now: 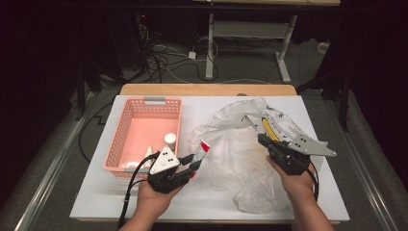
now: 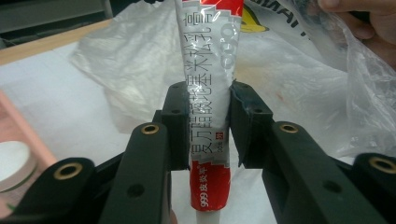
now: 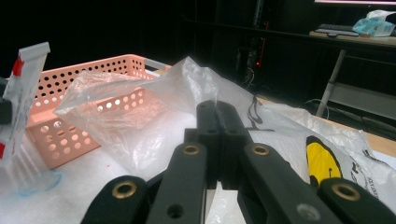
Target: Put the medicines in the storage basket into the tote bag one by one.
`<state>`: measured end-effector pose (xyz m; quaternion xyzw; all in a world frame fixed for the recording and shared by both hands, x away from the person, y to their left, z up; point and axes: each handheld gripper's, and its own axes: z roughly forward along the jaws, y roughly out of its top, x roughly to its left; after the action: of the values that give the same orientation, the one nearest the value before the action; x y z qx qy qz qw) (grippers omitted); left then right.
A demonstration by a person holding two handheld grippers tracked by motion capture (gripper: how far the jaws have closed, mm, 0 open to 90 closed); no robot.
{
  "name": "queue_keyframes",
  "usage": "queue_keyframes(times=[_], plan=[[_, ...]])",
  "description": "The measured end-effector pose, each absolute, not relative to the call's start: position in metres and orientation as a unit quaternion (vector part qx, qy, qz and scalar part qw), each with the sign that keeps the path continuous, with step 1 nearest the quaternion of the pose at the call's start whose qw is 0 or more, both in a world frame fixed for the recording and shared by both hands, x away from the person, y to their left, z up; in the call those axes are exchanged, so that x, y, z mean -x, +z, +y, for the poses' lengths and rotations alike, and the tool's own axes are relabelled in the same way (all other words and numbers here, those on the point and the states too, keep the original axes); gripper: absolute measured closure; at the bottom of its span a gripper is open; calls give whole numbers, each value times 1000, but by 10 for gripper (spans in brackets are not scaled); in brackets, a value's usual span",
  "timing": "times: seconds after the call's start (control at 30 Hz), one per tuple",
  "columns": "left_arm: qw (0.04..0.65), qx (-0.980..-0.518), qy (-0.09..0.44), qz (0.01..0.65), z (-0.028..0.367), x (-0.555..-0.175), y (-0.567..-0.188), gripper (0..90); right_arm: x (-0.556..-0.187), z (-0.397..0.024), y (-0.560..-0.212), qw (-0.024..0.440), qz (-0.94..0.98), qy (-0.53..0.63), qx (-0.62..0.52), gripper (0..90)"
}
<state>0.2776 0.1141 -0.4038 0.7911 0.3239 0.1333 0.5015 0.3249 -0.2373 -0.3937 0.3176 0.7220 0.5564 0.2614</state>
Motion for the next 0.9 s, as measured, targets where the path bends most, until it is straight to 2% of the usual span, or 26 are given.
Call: queue_keyframes(times=[0.23,0.57,0.9], plan=[[486,-808,131,307,90,-287,-407,679,-329,-239,-396,257,720,557,-325,900],[492,-808,118,303,67,-301,-415,679,-331,-240,-393,262,715,561,-326,900],[471,-821,126,298,41,-323,-418,679,-339,-237,-391,267,707,568,-327,900]])
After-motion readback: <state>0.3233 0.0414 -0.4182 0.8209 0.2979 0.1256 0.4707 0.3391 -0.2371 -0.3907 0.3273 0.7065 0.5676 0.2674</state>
